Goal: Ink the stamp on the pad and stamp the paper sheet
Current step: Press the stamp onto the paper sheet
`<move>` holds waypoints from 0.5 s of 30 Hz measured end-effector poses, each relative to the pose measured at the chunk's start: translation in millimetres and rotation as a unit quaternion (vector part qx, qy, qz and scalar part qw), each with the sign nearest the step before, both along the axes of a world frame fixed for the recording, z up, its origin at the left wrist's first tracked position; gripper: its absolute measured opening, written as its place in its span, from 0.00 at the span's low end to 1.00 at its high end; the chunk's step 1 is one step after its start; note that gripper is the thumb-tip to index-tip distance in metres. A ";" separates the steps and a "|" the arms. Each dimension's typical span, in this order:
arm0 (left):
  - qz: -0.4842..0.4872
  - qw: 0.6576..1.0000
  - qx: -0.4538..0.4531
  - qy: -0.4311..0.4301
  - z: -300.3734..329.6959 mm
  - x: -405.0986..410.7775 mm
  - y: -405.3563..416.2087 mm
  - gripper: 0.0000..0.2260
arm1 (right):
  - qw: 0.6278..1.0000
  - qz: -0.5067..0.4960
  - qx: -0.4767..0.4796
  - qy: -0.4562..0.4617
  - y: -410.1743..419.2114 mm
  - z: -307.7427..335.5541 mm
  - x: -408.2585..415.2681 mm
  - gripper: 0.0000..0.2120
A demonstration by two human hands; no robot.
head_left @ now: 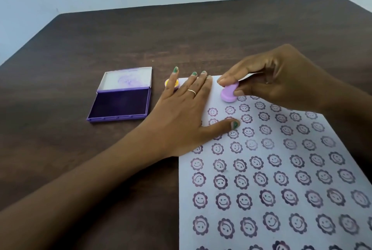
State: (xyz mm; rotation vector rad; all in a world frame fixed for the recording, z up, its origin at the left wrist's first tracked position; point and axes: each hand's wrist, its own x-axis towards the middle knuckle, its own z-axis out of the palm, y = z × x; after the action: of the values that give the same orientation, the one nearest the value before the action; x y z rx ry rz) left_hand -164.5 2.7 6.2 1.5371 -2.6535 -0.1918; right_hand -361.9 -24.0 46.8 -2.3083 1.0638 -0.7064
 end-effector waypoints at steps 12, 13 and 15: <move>0.000 1.000 0.014 0.011 -2.3 1.5 -2.7 0.44 | 1.000 0.001 -0.010 0.028 -0.1 -0.1 1.6 0.15; 0.001 1.000 0.014 0.011 -2.6 1.5 -2.6 0.44 | 0.999 0.001 -0.010 0.030 0.1 0.0 1.8 0.15; 0.001 1.000 0.022 0.016 -2.5 1.4 -2.7 0.45 | 0.999 0.000 -0.010 0.035 0.5 0.5 1.9 0.14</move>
State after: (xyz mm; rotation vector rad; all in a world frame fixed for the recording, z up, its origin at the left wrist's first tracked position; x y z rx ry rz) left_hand -163.1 -0.1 3.7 1.5346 -2.6412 -0.2742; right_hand -360.0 -23.5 47.2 -2.3653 1.0915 -0.6438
